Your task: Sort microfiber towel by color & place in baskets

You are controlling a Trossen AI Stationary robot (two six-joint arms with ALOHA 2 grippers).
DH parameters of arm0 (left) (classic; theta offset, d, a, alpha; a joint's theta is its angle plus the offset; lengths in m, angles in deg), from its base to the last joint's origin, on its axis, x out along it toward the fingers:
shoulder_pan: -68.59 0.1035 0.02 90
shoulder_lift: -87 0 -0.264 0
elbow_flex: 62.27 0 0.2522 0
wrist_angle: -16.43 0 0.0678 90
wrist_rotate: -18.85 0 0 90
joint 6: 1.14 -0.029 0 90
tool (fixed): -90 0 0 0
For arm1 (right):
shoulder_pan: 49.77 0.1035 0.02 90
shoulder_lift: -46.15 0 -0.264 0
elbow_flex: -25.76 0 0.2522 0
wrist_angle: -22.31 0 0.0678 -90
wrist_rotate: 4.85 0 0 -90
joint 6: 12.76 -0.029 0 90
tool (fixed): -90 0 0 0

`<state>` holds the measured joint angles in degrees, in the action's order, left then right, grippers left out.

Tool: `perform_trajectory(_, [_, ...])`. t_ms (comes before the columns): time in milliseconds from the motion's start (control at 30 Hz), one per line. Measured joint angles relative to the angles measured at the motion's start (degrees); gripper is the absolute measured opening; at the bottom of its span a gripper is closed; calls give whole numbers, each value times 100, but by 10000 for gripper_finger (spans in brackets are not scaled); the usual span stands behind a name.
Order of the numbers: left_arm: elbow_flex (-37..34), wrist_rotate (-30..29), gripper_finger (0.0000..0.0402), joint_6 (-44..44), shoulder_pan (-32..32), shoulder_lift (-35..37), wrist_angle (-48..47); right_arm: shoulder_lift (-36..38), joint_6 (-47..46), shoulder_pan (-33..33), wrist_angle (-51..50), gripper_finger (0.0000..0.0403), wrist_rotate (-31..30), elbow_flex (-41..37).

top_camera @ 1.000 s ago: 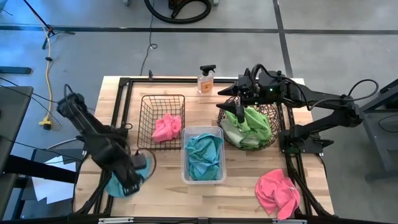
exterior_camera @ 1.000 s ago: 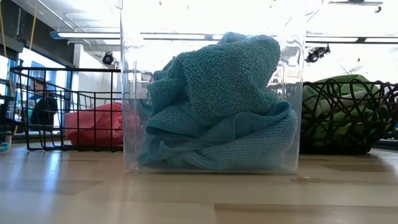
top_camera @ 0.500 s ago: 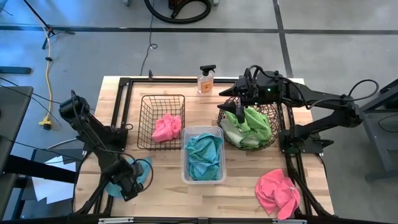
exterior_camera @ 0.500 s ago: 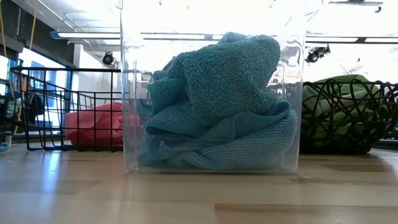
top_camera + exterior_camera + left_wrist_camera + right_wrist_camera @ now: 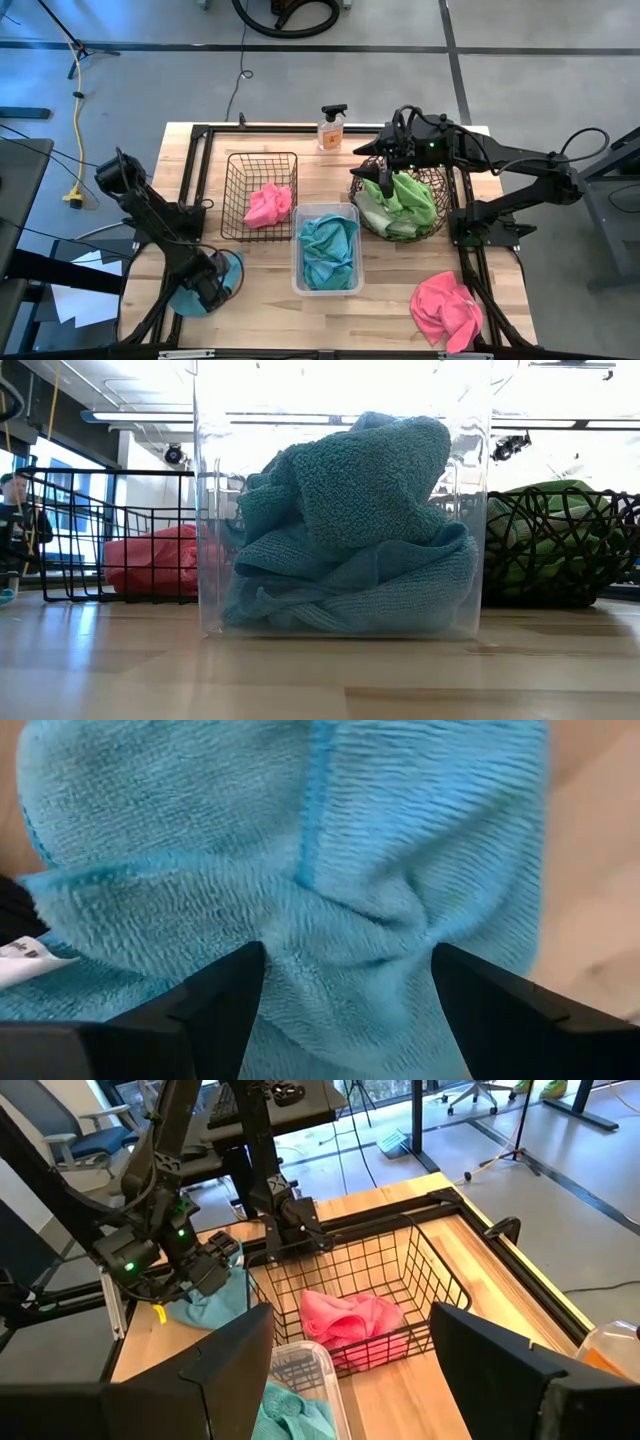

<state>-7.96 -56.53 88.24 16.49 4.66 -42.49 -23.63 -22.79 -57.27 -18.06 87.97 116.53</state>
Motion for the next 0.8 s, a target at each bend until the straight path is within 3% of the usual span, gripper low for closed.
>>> perform_trajectory(500, [-480, 40, 269, 320, 0, 13, 311, -2, -43, 0, -59, 268, -16, 0])
perform_trajectory(633, [-488, 2, 199, 207, 0, 11, 362, -2, -43, 0, -59, 268, -16, 0])
perform_trajectory(800, [-489, -207, 35, 202, -11, 13, 698, -2, -43, 0, -59, 268, -14, 0])
